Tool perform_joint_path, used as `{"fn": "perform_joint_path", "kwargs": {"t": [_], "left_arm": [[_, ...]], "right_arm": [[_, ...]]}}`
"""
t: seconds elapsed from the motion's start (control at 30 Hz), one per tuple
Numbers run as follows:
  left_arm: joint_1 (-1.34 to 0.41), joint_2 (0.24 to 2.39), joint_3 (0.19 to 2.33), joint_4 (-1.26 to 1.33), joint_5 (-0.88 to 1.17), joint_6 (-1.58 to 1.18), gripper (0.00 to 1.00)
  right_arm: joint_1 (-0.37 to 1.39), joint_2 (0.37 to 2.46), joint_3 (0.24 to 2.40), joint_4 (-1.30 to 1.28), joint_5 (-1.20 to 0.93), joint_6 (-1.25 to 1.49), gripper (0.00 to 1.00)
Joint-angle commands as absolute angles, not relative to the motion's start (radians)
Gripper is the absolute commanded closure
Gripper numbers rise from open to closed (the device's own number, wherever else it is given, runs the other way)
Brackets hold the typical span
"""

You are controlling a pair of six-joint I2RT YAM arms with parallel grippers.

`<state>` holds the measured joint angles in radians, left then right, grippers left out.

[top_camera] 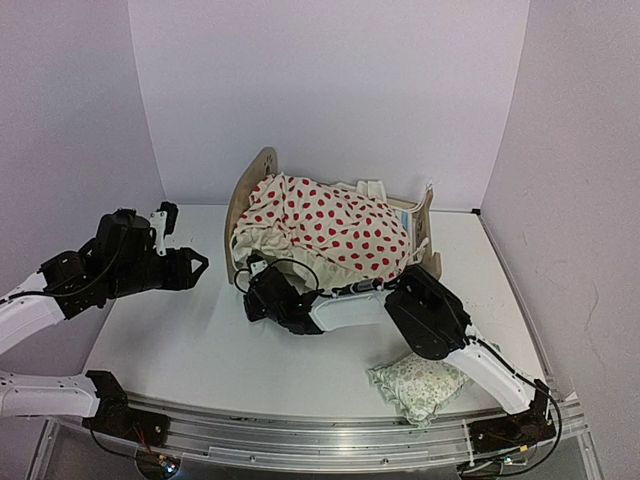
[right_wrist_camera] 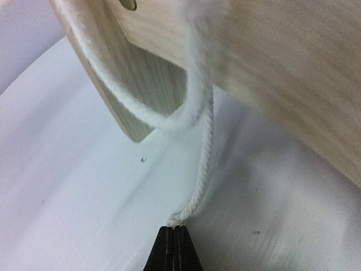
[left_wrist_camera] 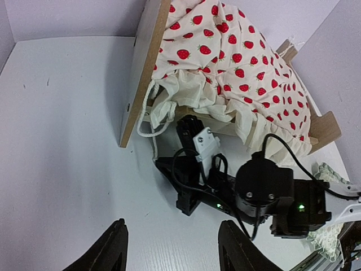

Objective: Set up the pet bed
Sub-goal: Cross the left ropes of the mattress at the bed frame base.

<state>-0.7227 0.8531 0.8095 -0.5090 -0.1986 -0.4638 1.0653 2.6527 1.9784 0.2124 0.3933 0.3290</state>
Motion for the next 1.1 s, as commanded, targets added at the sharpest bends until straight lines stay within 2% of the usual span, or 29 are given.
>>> {"fn": "perform_joint_path", "kwargs": {"t": [0.0,0.43,0.7,0.87,1.07], "left_arm": [[-0.718,0.82,0.757,-0.429,-0.236,-0.522,0.44],[-0.718,0.908,0.631,-0.227,-0.174,-0.554,0.46],[-0.718,0.983,0.535,-0.018,-0.268,-0.575,0.47],[-0.716,1.046,0.479,0.227,-0.299,-0.543,0.47],[-0.714,1.178,0.492,0.359,-0.343,-0.576,0.5]], "right_arm": [[1.06,2.536,1.778,0.151,0.256,0.347,1.0],[1.06,2.37,1.537,0.232,0.107,0.345,1.0],[1.06,2.265,1.42,0.259,0.043,0.36,1.0],[1.061,2.229,1.37,0.283,0.012,0.37,1.0],[1.06,2.213,1.348,0.294,0.016,0.36,1.0]]}}
